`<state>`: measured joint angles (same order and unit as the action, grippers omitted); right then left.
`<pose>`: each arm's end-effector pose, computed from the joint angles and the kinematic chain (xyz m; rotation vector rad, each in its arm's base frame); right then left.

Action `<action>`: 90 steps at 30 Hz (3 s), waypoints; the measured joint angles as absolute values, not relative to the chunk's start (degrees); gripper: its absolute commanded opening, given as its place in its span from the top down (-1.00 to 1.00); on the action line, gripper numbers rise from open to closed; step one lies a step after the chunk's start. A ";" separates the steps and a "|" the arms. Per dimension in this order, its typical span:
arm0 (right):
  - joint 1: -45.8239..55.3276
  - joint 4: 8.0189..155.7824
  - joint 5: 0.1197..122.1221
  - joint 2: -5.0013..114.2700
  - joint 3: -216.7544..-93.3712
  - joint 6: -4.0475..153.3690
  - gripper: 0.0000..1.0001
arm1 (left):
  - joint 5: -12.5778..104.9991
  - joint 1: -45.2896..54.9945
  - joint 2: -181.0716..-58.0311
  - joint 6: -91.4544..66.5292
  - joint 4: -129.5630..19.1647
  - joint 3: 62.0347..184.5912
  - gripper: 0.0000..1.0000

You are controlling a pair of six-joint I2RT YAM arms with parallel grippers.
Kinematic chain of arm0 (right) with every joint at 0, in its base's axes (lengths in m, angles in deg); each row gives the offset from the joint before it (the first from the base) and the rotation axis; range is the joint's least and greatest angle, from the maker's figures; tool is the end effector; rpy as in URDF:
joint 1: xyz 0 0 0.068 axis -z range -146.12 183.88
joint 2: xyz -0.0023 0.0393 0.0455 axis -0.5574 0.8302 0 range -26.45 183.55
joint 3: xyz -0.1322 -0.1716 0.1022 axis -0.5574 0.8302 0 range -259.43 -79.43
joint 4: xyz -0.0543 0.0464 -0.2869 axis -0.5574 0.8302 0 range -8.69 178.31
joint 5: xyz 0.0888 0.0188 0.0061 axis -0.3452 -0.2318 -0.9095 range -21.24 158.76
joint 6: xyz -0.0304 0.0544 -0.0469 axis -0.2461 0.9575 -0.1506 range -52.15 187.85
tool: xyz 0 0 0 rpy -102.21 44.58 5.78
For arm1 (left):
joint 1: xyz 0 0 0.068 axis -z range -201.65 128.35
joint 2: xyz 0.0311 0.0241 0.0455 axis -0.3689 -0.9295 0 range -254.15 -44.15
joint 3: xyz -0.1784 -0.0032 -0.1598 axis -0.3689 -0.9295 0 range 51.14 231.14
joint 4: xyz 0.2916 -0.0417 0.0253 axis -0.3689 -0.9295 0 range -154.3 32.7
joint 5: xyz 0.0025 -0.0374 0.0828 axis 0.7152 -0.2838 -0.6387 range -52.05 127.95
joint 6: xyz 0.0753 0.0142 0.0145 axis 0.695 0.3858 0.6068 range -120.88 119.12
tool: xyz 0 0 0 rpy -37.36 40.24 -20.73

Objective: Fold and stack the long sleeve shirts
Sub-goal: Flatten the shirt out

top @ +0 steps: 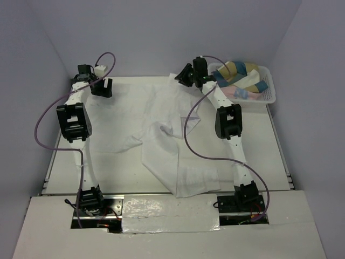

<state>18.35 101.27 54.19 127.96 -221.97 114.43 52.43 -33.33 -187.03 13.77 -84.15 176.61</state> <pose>0.6046 0.1854 0.1404 0.4459 2.1999 0.8879 0.5795 0.1029 0.1283 0.1838 2.3065 -0.0638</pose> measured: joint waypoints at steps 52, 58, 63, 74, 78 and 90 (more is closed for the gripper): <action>-28.42 108.13 61.63 53.82 -124.29 89.52 -0.91 | 37.44 -41.20 -134.08 94.99 -71.94 95.63 0.94; -33.56 106.65 62.15 60.84 -125.65 90.44 -0.68 | 38.66 -41.22 -133.57 92.65 -74.41 95.63 1.00; -33.34 107.06 64.90 65.34 -128.90 91.35 1.00 | 40.15 -42.25 -132.94 89.77 -78.36 97.25 1.00; -31.92 115.33 63.61 49.01 -134.58 90.89 1.00 | 44.93 -45.44 -129.33 83.89 -89.95 106.58 1.00; -29.15 114.12 59.48 33.45 -141.84 90.74 1.00 | 45.48 -45.63 -127.54 83.47 -95.17 108.86 1.00; -28.73 119.89 53.71 9.61 -135.22 102.17 1.00 | 49.44 -46.33 -125.62 82.36 -115.34 118.34 1.00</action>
